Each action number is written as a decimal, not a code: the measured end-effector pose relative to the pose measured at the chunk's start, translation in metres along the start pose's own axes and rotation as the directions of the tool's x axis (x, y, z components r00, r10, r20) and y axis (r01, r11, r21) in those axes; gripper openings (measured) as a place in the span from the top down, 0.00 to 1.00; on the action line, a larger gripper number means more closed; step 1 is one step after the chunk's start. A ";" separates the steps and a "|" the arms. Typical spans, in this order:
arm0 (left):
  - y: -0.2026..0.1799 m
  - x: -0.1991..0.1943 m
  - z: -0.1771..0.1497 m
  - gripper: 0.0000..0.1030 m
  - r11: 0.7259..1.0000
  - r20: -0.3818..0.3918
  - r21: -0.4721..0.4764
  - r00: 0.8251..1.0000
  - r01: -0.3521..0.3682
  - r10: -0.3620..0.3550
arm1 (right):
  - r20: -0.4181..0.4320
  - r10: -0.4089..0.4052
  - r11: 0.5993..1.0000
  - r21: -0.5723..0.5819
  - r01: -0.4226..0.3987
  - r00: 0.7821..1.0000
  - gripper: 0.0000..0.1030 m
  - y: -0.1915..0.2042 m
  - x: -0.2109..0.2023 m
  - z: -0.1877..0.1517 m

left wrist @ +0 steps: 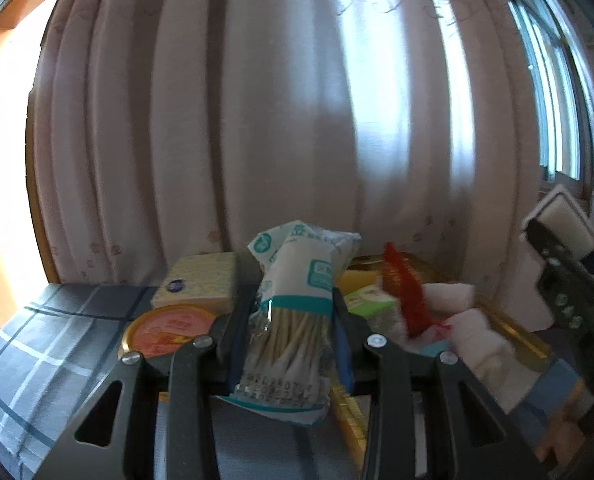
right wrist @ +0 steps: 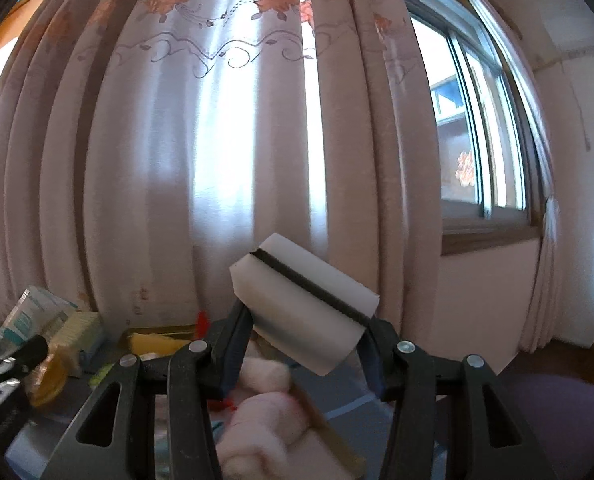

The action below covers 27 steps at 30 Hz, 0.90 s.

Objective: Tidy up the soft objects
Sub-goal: 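Carry the sponge in the right tool while the left tool carries the swab pack to the tray, then open the left tool over the tray while the right tool drops the sponge there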

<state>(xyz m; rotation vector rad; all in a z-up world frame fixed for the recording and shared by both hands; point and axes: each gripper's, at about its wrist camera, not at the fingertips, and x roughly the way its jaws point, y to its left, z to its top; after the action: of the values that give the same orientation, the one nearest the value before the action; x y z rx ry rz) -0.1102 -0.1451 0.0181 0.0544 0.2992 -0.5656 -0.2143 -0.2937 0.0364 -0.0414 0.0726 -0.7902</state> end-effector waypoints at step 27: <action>-0.060 0.054 -0.004 0.66 0.992 -0.285 -0.064 0.951 0.107 -0.121 | -0.434 0.124 0.940 -0.237 -0.246 0.893 0.50 0.049 0.131 0.021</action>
<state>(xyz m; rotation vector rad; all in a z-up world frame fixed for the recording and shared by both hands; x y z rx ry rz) -0.0994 -0.2233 0.0004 0.0742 0.6030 -0.6660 -0.0862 -0.3517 0.0473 -0.1399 0.5890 -0.5784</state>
